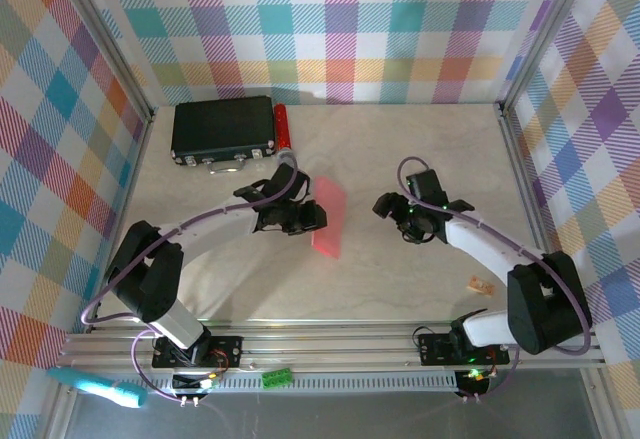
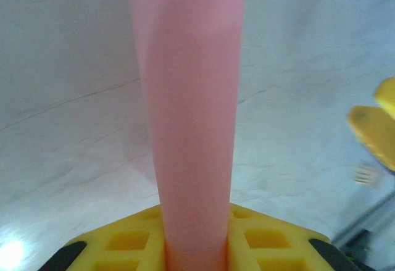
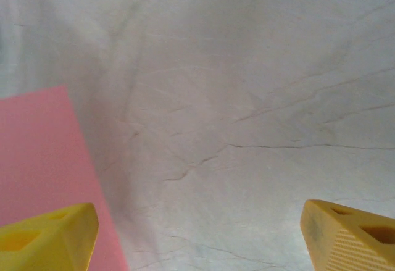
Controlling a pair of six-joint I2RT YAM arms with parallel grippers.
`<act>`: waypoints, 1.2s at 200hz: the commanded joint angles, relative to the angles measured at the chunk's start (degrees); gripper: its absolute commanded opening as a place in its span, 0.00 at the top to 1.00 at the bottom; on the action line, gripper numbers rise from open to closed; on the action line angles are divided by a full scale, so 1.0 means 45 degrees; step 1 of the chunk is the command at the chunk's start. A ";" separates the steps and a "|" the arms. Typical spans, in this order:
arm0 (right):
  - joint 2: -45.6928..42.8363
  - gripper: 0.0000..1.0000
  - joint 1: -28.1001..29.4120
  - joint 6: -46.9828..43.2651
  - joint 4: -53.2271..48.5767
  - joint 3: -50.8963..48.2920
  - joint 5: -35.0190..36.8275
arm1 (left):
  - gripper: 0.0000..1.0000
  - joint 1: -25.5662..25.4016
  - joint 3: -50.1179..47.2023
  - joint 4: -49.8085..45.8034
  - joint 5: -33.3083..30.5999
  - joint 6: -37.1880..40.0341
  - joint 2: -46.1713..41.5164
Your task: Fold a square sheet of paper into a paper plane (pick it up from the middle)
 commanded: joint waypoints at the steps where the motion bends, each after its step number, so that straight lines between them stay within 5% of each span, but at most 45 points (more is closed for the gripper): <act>1: -0.0363 0.15 -0.0079 -0.0381 0.1829 -0.0374 -0.1713 | 0.76 0.0173 -0.0603 0.3576 0.3009 -0.1503 0.0463; 33: 0.0014 0.24 -0.0079 -0.0634 0.2589 -0.0542 -0.2833 | 0.77 0.0300 -0.0794 0.4503 0.3110 -0.2093 0.1513; 73: 0.1753 0.60 0.0168 -0.1133 0.2381 0.0134 -0.4429 | 0.80 0.0486 -0.1240 0.4184 0.2411 -0.1859 0.2494; 118: 0.3352 0.81 0.0994 -0.1390 0.1742 0.1120 -0.4404 | 0.81 0.0506 -0.1340 0.3084 0.1572 -0.1018 0.2766; 240: 0.6175 0.87 0.1765 -0.1536 0.0035 0.2701 -0.3447 | 0.74 0.0507 -0.0619 0.0801 0.0493 0.0117 0.2860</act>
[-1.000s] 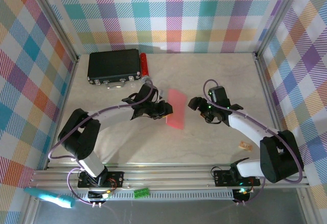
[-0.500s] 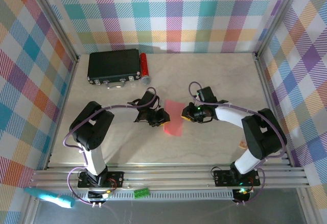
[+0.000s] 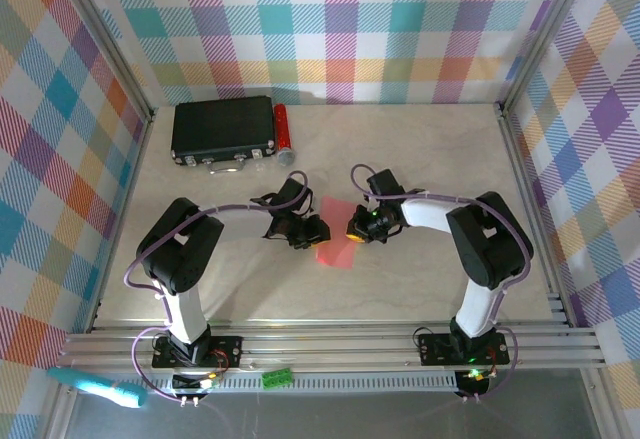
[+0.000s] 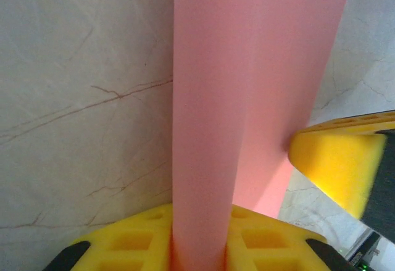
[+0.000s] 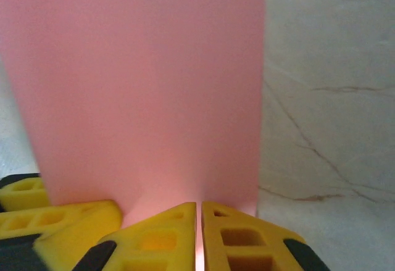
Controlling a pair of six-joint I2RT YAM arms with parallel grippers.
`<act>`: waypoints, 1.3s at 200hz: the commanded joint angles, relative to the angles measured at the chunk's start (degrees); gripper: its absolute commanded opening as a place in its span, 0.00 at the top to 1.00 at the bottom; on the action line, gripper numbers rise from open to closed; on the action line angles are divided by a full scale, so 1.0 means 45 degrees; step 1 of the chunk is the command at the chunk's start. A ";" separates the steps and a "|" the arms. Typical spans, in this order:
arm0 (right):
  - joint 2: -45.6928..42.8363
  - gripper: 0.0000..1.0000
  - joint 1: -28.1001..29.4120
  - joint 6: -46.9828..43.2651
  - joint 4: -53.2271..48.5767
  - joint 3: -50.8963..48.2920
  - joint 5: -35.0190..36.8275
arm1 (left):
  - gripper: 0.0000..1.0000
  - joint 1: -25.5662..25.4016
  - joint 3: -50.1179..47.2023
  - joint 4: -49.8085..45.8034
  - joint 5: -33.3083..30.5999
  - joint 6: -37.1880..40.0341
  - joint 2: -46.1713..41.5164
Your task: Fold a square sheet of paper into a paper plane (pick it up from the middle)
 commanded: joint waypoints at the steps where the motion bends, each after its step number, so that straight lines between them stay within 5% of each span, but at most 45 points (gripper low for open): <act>1: 0.0326 0.87 0.0100 -0.0258 -0.0681 0.0321 0.0262 | 0.74 0.0108 0.0332 -0.1481 -0.0708 0.0456 -0.0013; 58: 0.0521 0.87 0.0115 -0.0168 -0.0751 0.0321 0.0306 | 0.50 0.0088 0.1425 -0.4201 -0.1556 0.1726 -0.0766; 126: 0.0326 0.86 0.0115 0.0046 0.0313 0.0243 -0.0438 | 0.20 -0.0029 0.2213 -0.4590 -0.1691 0.2255 -0.0439; 191: 0.0246 0.85 0.0118 0.0144 0.1506 0.0223 -0.1449 | 0.19 -0.0029 0.2679 -0.5255 -0.2528 0.2919 0.0060; 260: -0.0299 0.84 0.0125 -0.0028 0.1304 0.0145 -0.0914 | 0.29 0.0020 0.3071 -0.6128 -0.3766 0.3531 0.0346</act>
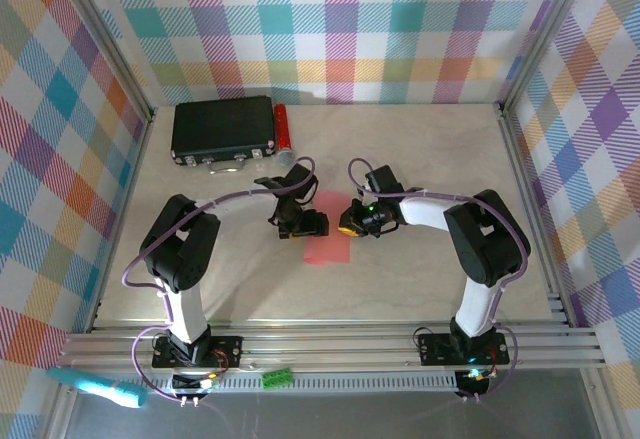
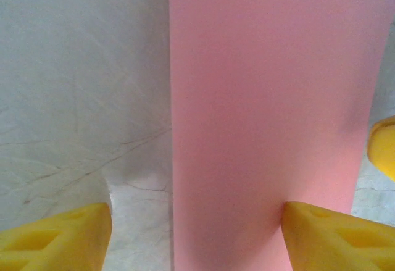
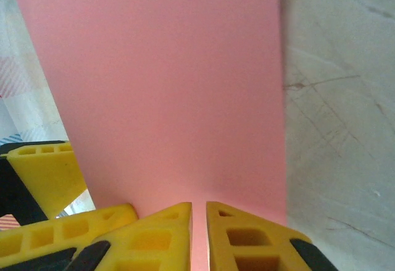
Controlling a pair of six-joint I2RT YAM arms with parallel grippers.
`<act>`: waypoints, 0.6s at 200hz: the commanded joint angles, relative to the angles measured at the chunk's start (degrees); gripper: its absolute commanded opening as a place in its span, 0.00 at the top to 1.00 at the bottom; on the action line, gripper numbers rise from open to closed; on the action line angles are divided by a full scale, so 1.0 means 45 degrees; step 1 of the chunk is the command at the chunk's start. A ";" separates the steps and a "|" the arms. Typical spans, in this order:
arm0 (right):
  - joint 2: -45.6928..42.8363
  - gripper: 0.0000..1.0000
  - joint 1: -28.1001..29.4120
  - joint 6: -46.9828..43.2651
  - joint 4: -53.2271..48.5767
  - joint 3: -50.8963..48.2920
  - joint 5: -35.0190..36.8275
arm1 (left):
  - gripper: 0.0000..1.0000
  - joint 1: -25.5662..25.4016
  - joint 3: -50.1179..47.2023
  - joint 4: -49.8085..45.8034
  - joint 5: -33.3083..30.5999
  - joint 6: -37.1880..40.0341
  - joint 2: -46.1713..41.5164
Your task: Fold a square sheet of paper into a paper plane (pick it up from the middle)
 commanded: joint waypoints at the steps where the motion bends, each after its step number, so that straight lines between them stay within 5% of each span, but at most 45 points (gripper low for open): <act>1: -0.0485 0.84 0.0120 -0.0151 -0.0143 -0.0074 0.0216 | 0.29 0.0039 0.0232 -0.0727 -0.0648 0.0425 0.0064; 73: -0.0834 0.82 0.0108 -0.0497 -0.0842 -0.0015 0.0964 | 0.31 0.0471 -0.0205 -0.0695 -0.0539 0.0939 -0.0419; 120: -0.0687 0.82 0.0132 -0.0467 -0.0547 0.0019 0.0509 | 0.41 0.0668 -0.0351 -0.0789 -0.0485 0.1310 -0.0541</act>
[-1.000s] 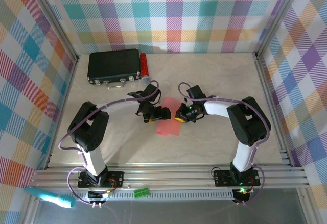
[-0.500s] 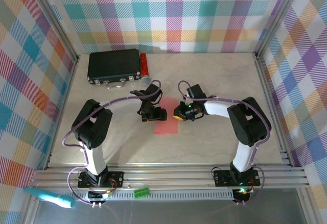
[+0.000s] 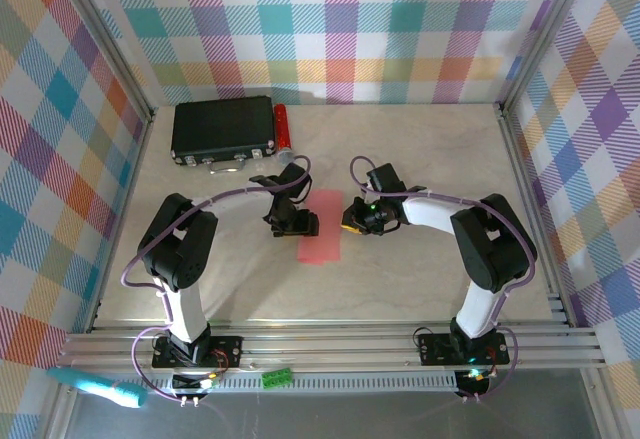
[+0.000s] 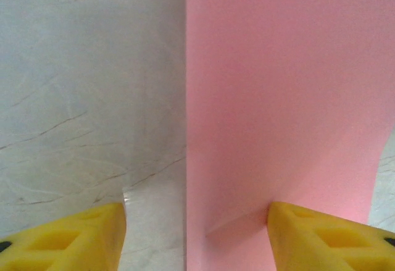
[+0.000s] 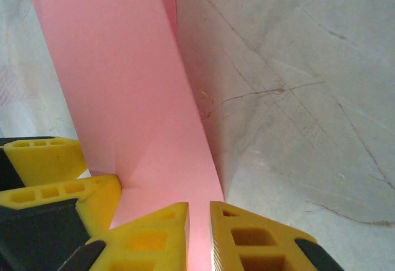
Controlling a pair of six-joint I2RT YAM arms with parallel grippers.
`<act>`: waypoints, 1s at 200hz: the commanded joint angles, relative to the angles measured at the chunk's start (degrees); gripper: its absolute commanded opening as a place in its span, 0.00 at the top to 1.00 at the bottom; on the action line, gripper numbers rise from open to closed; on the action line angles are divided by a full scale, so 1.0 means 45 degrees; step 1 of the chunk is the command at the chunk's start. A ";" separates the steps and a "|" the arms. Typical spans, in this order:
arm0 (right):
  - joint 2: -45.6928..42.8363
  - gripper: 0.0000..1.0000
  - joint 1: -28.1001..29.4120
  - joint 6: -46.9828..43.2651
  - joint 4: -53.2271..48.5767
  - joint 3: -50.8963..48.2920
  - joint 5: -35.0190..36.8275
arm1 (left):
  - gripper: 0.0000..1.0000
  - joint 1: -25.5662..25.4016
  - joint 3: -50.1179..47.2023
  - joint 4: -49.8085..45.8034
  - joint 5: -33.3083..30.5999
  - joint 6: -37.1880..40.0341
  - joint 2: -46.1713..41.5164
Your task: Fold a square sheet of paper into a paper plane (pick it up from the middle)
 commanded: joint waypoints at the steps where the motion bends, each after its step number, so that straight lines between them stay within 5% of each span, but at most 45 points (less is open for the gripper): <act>1: -0.0062 0.82 0.0119 -0.0136 -0.0020 0.0022 -0.0344 | 0.41 0.0164 -0.0191 -0.0394 -0.0095 0.0419 -0.0507; 155: 0.1491 0.82 0.0865 -0.0148 0.0007 0.1228 -0.0958 | 0.55 0.0434 -0.0430 -0.0222 0.0462 0.0559 -0.0770; 200: 0.0312 0.69 0.0824 -0.0004 -0.0264 0.0532 0.0819 | 0.57 0.0545 -0.0615 -0.0105 0.0565 0.0475 -0.0773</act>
